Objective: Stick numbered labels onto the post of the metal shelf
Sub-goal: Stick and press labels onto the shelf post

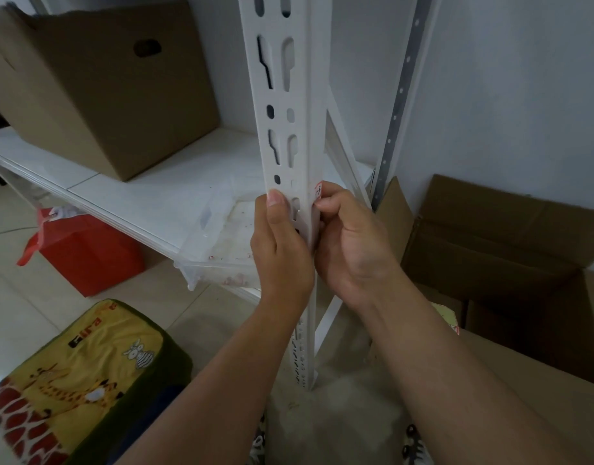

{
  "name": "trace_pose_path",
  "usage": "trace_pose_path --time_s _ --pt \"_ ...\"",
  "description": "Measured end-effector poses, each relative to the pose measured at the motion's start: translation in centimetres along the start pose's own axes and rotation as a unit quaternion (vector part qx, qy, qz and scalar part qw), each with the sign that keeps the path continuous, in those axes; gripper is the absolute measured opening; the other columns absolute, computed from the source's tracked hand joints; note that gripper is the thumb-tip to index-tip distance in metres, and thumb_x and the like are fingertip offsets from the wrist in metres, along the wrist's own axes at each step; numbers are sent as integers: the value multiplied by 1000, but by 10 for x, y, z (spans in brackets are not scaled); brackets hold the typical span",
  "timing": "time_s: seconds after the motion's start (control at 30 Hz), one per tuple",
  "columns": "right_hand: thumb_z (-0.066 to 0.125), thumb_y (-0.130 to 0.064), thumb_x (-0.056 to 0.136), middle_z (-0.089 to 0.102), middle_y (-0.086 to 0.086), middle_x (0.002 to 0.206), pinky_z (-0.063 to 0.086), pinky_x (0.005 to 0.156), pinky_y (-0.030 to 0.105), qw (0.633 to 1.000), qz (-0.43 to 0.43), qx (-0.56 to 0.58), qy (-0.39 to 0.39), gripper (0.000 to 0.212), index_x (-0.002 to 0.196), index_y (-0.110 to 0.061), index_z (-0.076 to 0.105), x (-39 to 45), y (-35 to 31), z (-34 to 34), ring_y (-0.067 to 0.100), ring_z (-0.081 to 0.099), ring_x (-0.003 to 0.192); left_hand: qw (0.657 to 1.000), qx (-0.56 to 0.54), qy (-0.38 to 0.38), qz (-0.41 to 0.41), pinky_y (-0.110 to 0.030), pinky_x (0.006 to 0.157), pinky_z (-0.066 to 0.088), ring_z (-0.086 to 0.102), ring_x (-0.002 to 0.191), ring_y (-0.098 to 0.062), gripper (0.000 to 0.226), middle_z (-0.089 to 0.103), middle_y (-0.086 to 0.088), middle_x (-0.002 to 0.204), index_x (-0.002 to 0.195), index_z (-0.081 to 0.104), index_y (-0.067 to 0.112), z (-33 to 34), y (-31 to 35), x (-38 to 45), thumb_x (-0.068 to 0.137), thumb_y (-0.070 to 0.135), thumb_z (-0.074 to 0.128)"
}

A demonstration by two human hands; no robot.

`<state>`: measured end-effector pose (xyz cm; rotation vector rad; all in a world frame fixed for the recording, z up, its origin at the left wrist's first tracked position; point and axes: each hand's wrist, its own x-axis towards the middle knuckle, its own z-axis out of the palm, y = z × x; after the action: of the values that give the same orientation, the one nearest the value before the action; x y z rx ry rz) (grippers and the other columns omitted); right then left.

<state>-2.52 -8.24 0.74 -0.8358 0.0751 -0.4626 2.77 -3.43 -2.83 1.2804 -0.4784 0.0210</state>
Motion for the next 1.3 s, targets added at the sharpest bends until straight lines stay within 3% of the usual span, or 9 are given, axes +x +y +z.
trace_pose_path --time_s 0.4,0.6,0.67,0.73,0.8,0.9,1.03,1.13,1.3 --pt "34 12 79 71 16 96 56 87 38 998 6 -19 52 34 82 -2 65 0 5 4 31 69 97 1000 -7 5 -12 -33 76 52 62 83 -15 38 64 -9 87 89 58 22 0 1 0 96 45 29" --pt "39 -4 92 72 7 107 52 88 29 997 -24 -52 43 33 111 -9 66 -16 -2 -9 19 67 103 999 30 0 -13 -23 69 48 58 79 -7 43 59 -8 88 99 54 13 0 6 -3 96 45 26" --pt "48 -12 95 71 -3 109 48 94 29 982 -56 -151 95 25 111 -18 66 -21 -2 -16 12 64 109 998 58 22 8 -25 78 51 58 95 -11 42 56 -5 103 116 47 16 0 6 -6 95 47 29" --pt "58 -20 92 70 -9 104 49 86 21 950 -98 -267 127 18 108 -22 66 -27 -4 -20 5 63 103 991 97 61 67 -36 90 50 51 109 -20 46 47 -8 117 129 39 16 -1 9 -8 94 44 34" --pt "63 -26 89 68 -10 96 50 79 17 923 -135 -336 127 15 103 -20 66 -33 -6 -19 3 64 93 976 131 61 166 -39 87 48 49 103 -23 37 45 -8 111 123 43 10 -6 18 -13 94 32 40" --pt "61 -40 80 65 -11 84 52 72 18 896 -165 -400 104 24 91 -19 63 -39 -9 -16 2 62 79 961 112 -30 250 -40 71 49 55 84 -24 18 53 -9 95 108 50 10 -14 30 -24 94 18 42" --pt "58 -49 76 63 -5 83 54 67 28 864 -178 -460 106 28 87 -23 60 -41 -11 -17 15 61 79 948 119 -106 277 -31 72 53 61 82 -21 19 60 -10 90 110 55 7 -21 37 -31 93 16 52" --pt "55 -54 75 61 -4 83 53 67 23 844 -197 -484 121 33 87 -24 59 -40 -12 -19 13 58 80 940 144 -110 288 -25 71 53 62 80 -16 14 63 -7 88 103 60 9 -24 37 -26 92 17 57" --pt "60 -50 79 60 -2 80 46 64 13 824 -234 -504 114 36 88 -15 61 -36 -8 -22 10 56 75 960 129 -97 229 -37 69 56 65 78 -19 12 66 -4 81 90 62 16 -25 38 -25 95 22 53"
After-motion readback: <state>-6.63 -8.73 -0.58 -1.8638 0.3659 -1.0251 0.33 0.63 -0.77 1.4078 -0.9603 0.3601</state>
